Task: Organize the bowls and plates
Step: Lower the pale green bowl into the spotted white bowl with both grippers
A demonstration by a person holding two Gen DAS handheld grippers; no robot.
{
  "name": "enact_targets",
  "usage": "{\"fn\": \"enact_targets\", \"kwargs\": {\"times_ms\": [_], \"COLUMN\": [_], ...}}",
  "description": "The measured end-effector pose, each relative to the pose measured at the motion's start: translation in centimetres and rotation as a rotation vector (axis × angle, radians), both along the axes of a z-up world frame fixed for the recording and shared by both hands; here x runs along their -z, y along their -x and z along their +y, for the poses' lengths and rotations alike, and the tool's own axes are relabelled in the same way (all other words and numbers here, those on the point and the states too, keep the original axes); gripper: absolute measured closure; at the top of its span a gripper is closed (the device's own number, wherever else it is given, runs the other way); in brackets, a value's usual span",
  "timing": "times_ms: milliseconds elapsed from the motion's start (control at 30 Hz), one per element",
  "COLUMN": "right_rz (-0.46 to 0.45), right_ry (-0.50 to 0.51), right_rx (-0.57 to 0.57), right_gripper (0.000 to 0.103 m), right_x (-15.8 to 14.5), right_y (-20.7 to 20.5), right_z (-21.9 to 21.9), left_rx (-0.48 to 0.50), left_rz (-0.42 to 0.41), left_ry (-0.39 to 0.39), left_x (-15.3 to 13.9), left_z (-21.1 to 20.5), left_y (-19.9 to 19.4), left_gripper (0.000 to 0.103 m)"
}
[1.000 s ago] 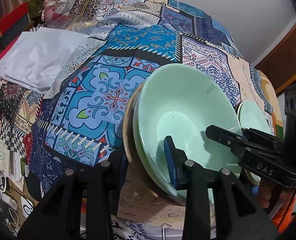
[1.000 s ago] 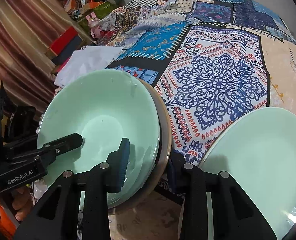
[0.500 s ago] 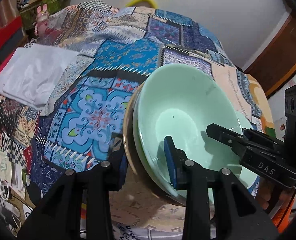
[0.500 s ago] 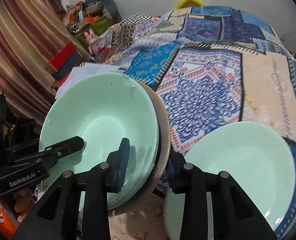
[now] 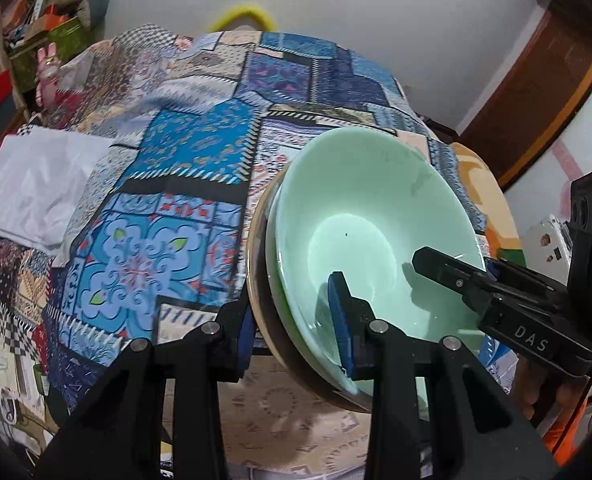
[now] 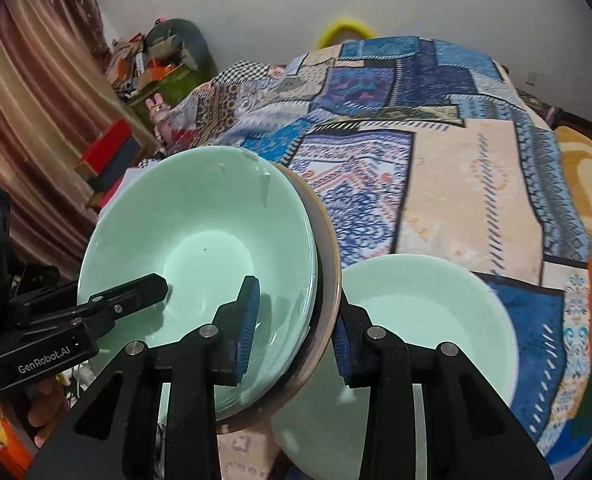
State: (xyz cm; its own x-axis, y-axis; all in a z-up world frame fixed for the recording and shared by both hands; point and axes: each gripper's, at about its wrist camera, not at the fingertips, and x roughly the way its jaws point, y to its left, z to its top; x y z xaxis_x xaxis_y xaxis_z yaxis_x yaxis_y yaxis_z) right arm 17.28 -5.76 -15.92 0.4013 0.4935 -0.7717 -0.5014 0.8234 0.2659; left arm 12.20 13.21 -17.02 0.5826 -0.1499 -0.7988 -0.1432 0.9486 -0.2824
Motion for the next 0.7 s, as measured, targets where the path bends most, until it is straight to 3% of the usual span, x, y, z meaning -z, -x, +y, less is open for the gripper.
{"fn": "enact_targets", "kwargs": {"times_ms": [700], "right_rz": [0.006], "right_ry": [0.004], "right_rx": [0.122], "right_gripper": [0.072], "right_x": [-0.2], "right_y": [0.8], "right_z": [-7.7], "left_rx": [0.13], "left_rz": [0.014], "left_ry": [-0.001], "left_x": [0.0], "left_z": [-7.6], "left_y": [-1.9], "left_gripper": [0.069]}}
